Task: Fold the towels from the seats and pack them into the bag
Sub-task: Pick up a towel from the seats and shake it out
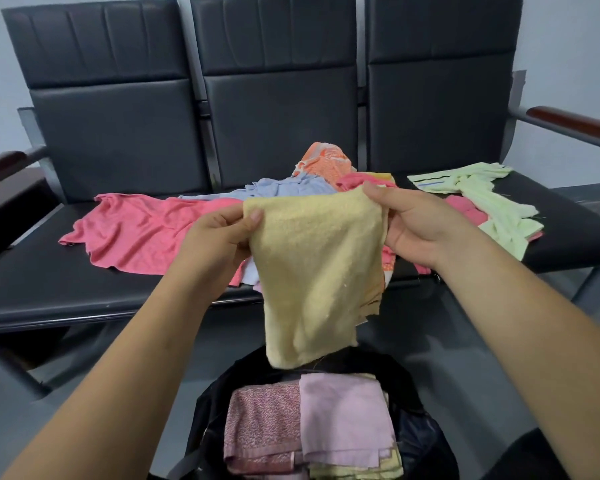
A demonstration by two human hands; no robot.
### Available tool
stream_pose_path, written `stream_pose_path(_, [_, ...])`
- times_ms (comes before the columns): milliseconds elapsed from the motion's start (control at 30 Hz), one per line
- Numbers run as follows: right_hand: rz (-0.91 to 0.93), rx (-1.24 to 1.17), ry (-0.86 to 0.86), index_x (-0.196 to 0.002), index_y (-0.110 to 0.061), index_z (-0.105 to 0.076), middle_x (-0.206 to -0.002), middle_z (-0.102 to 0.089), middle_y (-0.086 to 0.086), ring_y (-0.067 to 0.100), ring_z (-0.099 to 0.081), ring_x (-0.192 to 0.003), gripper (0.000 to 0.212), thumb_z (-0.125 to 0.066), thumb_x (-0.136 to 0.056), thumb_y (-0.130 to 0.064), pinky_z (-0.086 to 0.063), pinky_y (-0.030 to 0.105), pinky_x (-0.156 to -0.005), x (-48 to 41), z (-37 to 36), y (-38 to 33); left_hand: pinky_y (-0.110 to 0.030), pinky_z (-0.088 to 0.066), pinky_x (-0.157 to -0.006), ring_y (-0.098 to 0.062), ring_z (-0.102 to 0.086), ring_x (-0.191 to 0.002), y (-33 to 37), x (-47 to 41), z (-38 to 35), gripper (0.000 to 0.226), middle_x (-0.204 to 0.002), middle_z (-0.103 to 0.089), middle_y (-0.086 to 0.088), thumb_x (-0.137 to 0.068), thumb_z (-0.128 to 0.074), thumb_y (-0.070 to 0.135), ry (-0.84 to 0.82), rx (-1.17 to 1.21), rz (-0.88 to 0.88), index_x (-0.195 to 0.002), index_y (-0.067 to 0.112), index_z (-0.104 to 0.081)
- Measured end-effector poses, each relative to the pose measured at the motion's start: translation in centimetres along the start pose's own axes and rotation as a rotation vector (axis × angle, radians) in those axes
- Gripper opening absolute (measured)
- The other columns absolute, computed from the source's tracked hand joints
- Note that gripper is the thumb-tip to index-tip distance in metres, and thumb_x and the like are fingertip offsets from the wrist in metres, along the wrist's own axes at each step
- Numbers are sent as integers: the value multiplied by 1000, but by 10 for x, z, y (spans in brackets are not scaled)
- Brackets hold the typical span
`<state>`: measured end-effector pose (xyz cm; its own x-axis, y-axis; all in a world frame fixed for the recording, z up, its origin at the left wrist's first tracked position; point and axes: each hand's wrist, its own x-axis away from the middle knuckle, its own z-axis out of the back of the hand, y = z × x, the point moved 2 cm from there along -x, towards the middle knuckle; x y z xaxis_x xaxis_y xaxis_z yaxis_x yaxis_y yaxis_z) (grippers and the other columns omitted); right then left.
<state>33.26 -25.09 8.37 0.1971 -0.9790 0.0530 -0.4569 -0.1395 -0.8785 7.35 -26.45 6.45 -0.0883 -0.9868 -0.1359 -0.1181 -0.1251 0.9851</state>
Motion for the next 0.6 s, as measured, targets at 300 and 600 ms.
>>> stream_pose_path(300, [136, 264, 120, -107, 1, -71, -101, -76, 15, 25, -75, -94, 23, -71, -85, 5, -61, 32, -79, -2, 4, -1, -31, -58, -89, -17, -72, -89, 7, 5, 1, 14, -94, -77, -5, -96, -62, 7, 140, 7, -77, -97, 10, -75])
stream_pose_path(600, [275, 397, 245, -92, -7, -76, -89, -78, 5, 15, -75, -84, 5, -74, -87, -5, -56, 21, -70, 2, 1, 0, -11, -50, -71, 5, -64, -74, 16, 11, -2, 11, -79, -73, 15, -93, -68, 14, 211, -114, -205, -99, 11, -76])
